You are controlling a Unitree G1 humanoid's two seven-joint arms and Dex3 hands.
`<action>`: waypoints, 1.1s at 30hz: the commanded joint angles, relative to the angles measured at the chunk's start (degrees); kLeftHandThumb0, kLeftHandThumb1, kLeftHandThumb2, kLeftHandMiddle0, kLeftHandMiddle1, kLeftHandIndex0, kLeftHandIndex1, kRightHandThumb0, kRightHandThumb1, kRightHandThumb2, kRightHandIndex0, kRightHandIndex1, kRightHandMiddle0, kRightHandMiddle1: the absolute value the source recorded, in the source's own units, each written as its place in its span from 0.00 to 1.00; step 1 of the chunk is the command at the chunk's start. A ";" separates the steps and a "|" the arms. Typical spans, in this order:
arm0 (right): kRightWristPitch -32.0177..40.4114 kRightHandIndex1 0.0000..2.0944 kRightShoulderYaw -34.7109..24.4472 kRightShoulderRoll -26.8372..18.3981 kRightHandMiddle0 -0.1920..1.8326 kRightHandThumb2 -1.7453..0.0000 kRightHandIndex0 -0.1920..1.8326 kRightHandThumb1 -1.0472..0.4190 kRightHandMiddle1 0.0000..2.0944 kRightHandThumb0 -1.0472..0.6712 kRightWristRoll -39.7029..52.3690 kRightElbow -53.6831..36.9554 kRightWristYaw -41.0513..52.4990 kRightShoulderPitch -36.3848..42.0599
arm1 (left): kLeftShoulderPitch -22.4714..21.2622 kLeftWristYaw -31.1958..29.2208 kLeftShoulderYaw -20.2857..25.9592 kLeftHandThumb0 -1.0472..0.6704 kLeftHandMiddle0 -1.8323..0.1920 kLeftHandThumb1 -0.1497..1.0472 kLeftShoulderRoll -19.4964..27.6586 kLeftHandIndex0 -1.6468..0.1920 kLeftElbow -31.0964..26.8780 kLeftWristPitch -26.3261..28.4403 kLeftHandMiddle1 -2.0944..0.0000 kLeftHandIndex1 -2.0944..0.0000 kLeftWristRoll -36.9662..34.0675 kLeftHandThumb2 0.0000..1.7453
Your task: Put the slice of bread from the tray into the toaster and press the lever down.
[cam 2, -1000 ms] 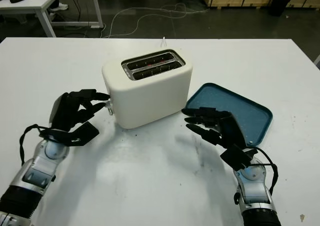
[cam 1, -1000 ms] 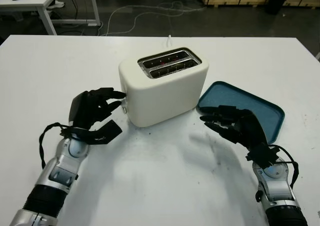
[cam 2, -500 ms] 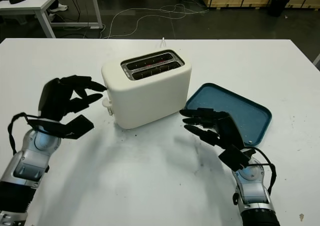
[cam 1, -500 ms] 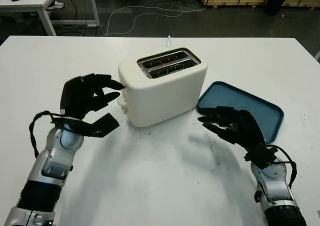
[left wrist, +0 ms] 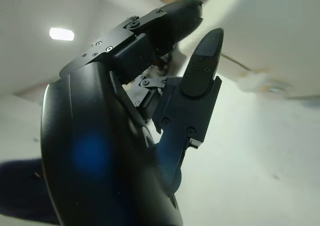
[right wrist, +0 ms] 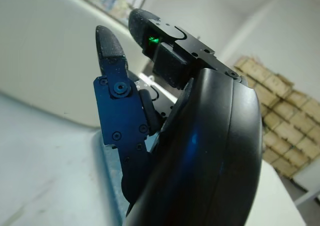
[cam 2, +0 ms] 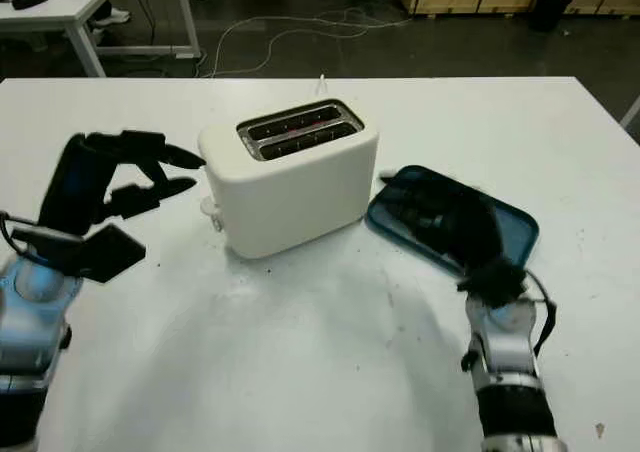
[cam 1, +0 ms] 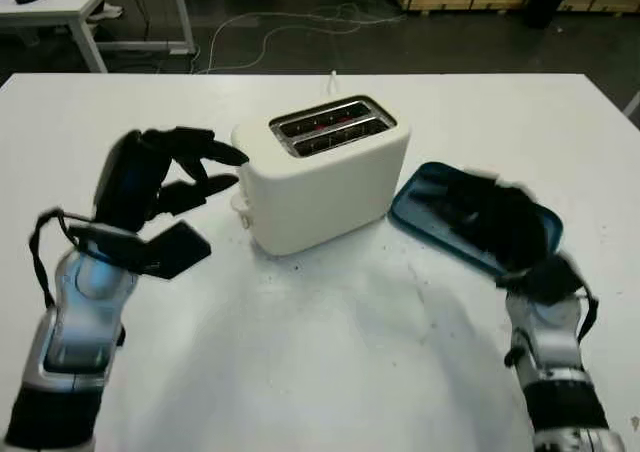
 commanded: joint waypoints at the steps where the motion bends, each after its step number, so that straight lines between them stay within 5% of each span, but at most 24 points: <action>1: 2.33 0.00 -1.54 -1.12 0.53 1.00 0.59 0.10 0.00 0.34 1.32 1.72 0.29 -1.93 | 1.39 0.00 1.46 0.42 0.54 0.82 -0.43 0.36 -1.65 0.49 0.44 0.89 -0.82 0.00; 11: 10.06 0.01 -1.77 -10.91 0.54 1.00 0.58 0.16 0.01 0.30 -3.96 5.47 3.40 -10.23 | 0.08 -3.71 6.44 0.41 0.54 0.80 4.14 0.33 -1.77 3.45 0.46 0.89 0.30 0.00; 20: 8.09 0.01 6.15 -19.46 0.55 1.00 0.60 0.16 0.00 0.30 -17.77 12.28 6.44 -19.65 | -8.22 -8.96 5.77 0.40 0.46 0.77 13.67 0.29 4.54 2.08 0.55 0.91 2.94 0.00; 28: 3.94 0.01 10.66 -22.14 0.55 1.00 0.60 0.17 0.00 0.28 -24.55 15.14 7.09 -27.48 | -13.80 -12.12 2.77 0.37 0.37 0.74 16.77 0.25 8.20 2.11 0.69 0.94 4.87 0.00; 33: 3.05 0.01 12.36 -22.55 0.55 1.00 0.60 0.15 0.00 0.23 -27.03 16.85 6.56 -31.15 | -16.45 -12.89 1.24 0.36 0.35 0.72 17.02 0.23 8.75 1.86 0.67 0.95 5.82 0.00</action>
